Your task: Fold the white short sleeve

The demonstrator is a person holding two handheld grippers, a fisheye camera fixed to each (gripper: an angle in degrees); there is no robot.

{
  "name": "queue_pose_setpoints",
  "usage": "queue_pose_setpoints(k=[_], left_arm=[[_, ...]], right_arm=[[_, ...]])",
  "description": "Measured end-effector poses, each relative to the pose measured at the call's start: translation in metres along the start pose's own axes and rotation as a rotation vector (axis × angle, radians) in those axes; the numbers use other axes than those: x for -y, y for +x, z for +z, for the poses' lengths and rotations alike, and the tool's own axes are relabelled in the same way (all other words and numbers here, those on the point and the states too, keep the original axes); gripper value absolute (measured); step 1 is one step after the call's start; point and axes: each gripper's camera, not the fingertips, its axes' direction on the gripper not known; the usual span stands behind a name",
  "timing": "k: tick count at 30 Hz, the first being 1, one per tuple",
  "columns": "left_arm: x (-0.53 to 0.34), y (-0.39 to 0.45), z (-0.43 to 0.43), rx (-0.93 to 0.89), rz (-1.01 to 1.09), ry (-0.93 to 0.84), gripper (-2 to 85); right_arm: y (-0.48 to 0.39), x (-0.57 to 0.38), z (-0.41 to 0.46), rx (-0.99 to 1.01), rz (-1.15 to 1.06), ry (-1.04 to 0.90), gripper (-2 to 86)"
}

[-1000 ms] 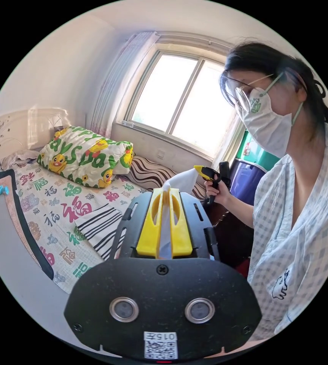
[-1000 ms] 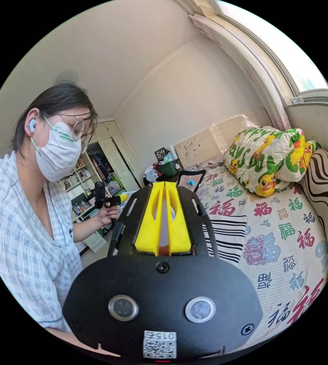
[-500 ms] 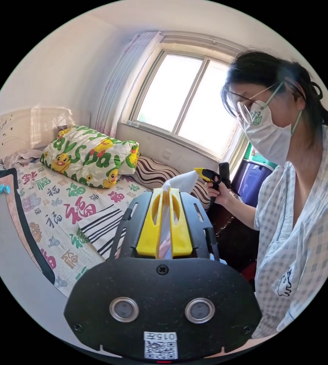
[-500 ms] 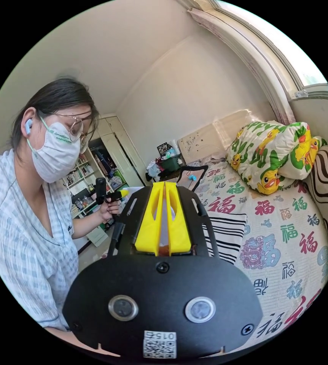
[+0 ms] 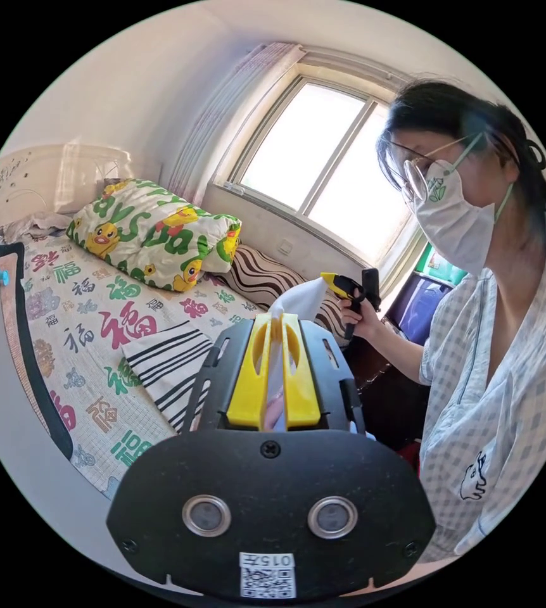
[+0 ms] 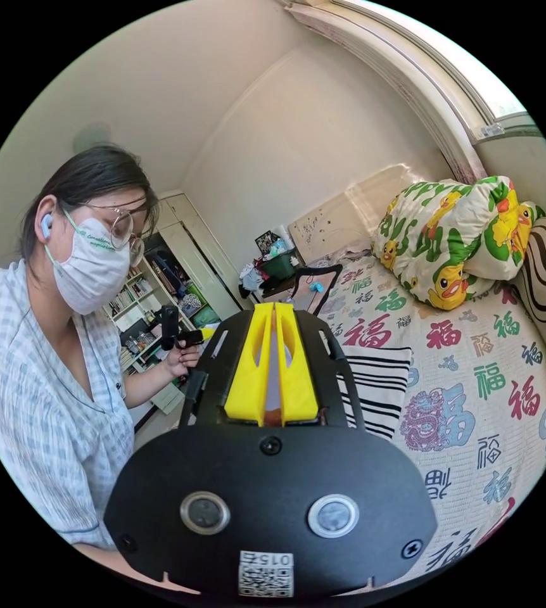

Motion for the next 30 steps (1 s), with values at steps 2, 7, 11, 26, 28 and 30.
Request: queue_pose_setpoints(k=[2, 7, 11, 26, 28, 30], left_arm=[[0.000, 0.000, 0.007, -0.024, -0.012, 0.013, 0.9], [-0.023, 0.006, 0.031, -0.068, -0.054, -0.005, 0.8], [-0.054, 0.010, 0.059, -0.121, -0.162, -0.050, 0.8], [-0.090, 0.067, 0.128, -0.253, -0.266, -0.119, 0.8], [-0.095, 0.072, 0.134, -0.263, -0.294, -0.119, 0.8], [-0.096, 0.086, 0.142, -0.272, -0.287, -0.129, 0.8]], right_arm=[[0.000, 0.017, -0.004, 0.018, 0.015, 0.006, -0.3], [-0.003, 0.031, -0.012, 0.004, 0.074, -0.054, -0.3], [-0.003, 0.027, -0.020, -0.020, 0.169, -0.118, -0.3], [-0.016, 0.097, -0.057, 0.035, 0.322, -0.091, -0.3], [-0.021, 0.108, -0.060, 0.045, 0.328, -0.095, -0.3], [-0.024, 0.117, -0.064, 0.047, 0.338, -0.096, -0.3]])
